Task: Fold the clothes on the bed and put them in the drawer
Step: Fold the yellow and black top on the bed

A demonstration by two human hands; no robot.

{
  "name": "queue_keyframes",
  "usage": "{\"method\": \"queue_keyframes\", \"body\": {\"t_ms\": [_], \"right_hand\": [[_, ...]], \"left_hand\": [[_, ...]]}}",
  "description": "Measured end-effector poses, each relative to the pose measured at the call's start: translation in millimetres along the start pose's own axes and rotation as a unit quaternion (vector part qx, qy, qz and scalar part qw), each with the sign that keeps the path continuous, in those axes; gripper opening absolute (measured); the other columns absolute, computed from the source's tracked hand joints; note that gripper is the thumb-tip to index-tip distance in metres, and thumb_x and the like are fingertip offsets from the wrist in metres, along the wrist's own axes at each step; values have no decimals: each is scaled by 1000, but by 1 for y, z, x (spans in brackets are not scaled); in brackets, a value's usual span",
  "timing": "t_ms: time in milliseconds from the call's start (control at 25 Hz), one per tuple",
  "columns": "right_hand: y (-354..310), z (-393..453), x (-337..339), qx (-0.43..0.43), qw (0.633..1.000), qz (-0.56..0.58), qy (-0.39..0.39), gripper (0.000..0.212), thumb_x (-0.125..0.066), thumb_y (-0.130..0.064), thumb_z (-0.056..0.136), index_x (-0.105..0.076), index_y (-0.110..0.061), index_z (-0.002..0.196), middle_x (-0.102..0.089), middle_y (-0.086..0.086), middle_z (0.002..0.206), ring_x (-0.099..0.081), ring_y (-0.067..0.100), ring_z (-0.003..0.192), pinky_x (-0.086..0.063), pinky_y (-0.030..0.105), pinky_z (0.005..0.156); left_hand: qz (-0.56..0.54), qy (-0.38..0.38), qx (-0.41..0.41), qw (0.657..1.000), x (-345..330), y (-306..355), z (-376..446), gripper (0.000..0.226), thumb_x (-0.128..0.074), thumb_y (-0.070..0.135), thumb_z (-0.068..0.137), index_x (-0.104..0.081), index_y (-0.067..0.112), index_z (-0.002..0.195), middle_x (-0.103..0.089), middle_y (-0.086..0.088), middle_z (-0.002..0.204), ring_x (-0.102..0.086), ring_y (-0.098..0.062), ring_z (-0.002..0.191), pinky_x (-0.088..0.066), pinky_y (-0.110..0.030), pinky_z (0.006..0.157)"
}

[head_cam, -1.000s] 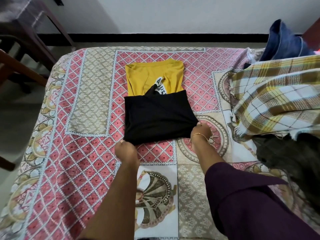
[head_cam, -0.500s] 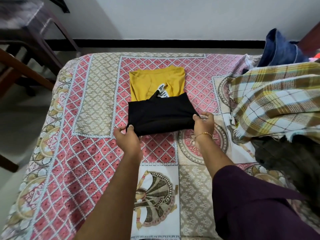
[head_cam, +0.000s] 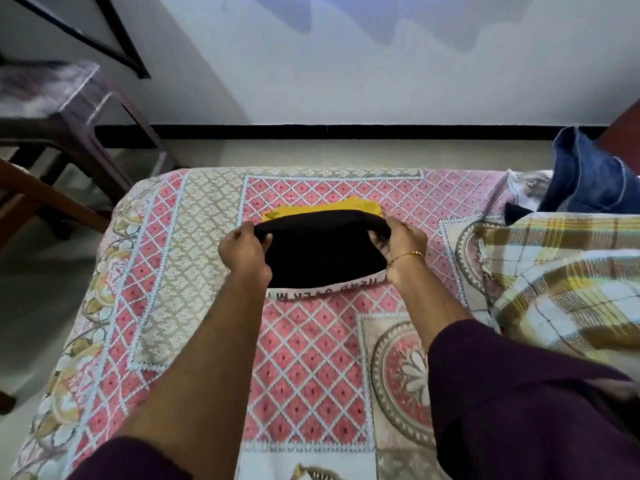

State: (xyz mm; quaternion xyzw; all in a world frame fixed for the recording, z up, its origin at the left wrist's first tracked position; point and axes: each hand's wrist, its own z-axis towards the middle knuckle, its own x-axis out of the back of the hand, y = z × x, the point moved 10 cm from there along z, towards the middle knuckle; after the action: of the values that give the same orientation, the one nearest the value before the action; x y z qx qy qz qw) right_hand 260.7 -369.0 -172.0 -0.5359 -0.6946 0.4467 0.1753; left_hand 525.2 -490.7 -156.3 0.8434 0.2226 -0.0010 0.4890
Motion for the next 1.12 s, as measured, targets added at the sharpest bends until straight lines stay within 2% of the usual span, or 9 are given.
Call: {"method": "queue_keyframes", "body": {"t_ms": [120,240,360,440,600,840,1000,1080,1120], "right_hand": [[-8,43,-48,-16,997,-32,-70,23,-55,-29,94,-55,-7,89,-62,14,77,-65,16,59,-56,21,53],[-14,85,-69,53,974,-208,-68,43,-57,-38,91,-59,2,107,-64,17,98,-62,21,82,-57,32,79],[-12,102,-77,182,809,-557,-35,57,-59,-48,86,-51,-11,129,-50,12,129,-46,29,119,-37,37,103],[-4,105,-77,215,742,-634,-27,62,-62,-45,84,-43,-18,137,-38,12,136,-36,31,126,-31,35,105],[-1,112,-78,195,807,-556,-41,49,-69,-19,83,-48,-8,126,-53,13,126,-52,29,116,-43,33,94],[-21,92,-78,152,911,-377,-75,27,-59,-4,84,-59,-8,110,-63,10,104,-60,25,97,-51,30,80],[-39,51,-61,159,964,-188,-101,34,-49,8,84,-55,-17,107,-63,3,91,-61,17,82,-55,24,67],[-30,39,-34,127,979,-142,-70,36,-44,7,87,-55,-18,110,-61,1,88,-58,14,76,-50,21,61],[-21,31,-14,97,987,-122,-49,33,-42,2,91,-53,-20,113,-59,-1,87,-55,11,74,-46,21,60]], "left_hand": [[-30,-14,20,999,-42,1,46,26,-57,2,91,-47,4,67,-54,-6,70,-53,-13,61,-54,-17,57],[90,-79,-3,993,-74,-11,84,3,-61,4,88,-59,5,87,-63,-2,70,-59,-15,71,-56,-25,63],[465,-24,-127,876,-69,-15,108,50,-68,28,83,-49,11,127,-55,-9,123,-50,-28,117,-46,-42,98],[529,18,-124,839,-64,-16,106,73,-68,41,82,-37,5,138,-40,-14,139,-40,-34,127,-40,-45,103],[361,-50,-10,931,-64,-40,107,64,-72,36,81,-47,-1,128,-56,-13,124,-58,-31,110,-52,-42,90],[245,-208,147,935,-68,-45,77,29,-67,33,85,-63,9,102,-70,-7,96,-68,-25,85,-53,-33,63],[151,-248,-50,956,-53,2,34,15,-69,12,79,-65,7,93,-69,-4,83,-68,-17,75,-52,-22,60],[262,-282,-254,888,-41,20,-19,24,-71,21,66,-63,8,85,-60,4,69,-55,-8,65,-42,-17,58],[333,-304,-365,815,-38,18,-56,28,-66,32,61,-62,10,78,-56,5,63,-49,-6,59,-36,-18,54]]}}
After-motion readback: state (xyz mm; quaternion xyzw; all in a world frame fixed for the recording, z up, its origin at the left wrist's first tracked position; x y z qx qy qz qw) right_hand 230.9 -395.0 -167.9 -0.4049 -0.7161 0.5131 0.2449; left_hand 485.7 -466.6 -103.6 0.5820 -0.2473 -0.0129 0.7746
